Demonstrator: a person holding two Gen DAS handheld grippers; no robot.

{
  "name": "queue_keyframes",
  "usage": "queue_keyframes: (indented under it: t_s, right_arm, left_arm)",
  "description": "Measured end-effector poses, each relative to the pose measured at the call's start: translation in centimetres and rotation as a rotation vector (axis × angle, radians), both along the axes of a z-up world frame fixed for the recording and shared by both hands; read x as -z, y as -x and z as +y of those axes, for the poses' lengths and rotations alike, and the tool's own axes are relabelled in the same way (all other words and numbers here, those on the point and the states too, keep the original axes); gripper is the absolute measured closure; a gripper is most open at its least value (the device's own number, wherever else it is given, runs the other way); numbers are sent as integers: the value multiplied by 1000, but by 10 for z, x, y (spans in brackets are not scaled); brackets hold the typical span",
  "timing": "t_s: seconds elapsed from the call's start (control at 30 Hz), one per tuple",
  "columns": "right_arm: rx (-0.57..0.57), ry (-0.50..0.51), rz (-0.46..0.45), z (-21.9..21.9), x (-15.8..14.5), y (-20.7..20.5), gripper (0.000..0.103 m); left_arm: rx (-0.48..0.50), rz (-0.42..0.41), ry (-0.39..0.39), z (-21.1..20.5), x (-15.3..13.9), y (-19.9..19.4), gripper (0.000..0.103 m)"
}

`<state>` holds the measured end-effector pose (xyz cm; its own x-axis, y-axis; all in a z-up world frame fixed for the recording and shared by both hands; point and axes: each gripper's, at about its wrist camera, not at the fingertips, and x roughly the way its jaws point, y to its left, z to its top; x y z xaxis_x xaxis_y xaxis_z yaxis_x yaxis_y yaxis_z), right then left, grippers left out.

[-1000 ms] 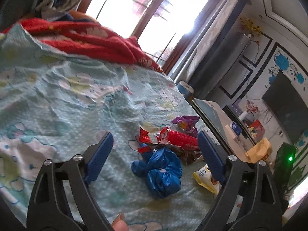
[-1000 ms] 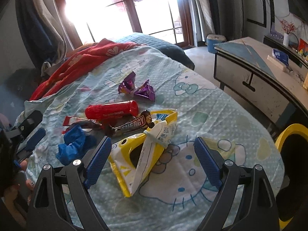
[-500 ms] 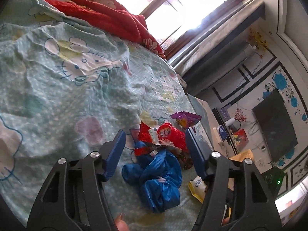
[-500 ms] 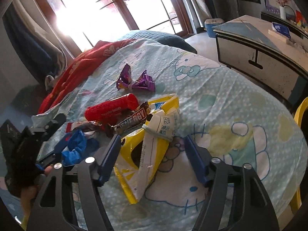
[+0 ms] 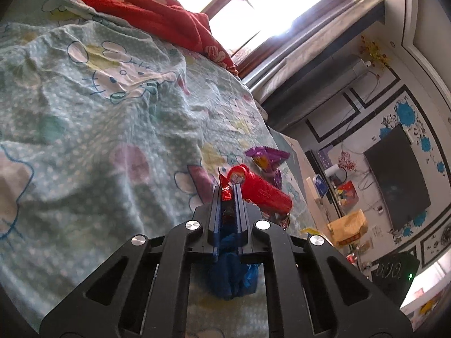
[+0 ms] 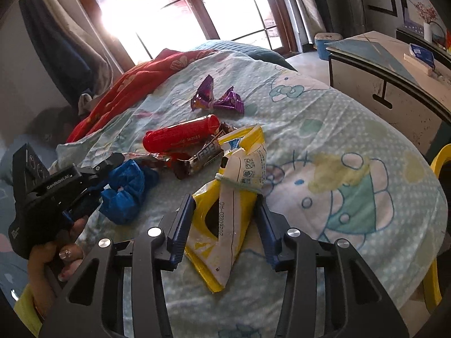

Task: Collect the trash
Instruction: 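Grasp the red wrapper with the left tool while the right tool grasps the yellow snack bag, then carry the red wrapper and yellow snack bag over the yellow bin with both tools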

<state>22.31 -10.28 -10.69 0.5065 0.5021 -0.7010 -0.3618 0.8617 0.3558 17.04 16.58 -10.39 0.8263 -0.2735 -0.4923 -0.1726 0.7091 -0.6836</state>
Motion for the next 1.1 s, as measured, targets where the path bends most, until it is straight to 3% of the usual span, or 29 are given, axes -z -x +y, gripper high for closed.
queue_keyframes:
  t_s: [0.67,0.83,1.1]
  right_arm:
    - [-9,12,-51,-33,-22,32,61]
    - [-6,3,-77,-43,-34,35,61]
    - [40,6,-79,-74,-42,39,61]
  left_arm:
    - [63,-167,-171,-46,-69,42,100]
    - [115,-169,-194,-65,-75,43,100]
    - [212,-108,-191,-92,-53,37,96]
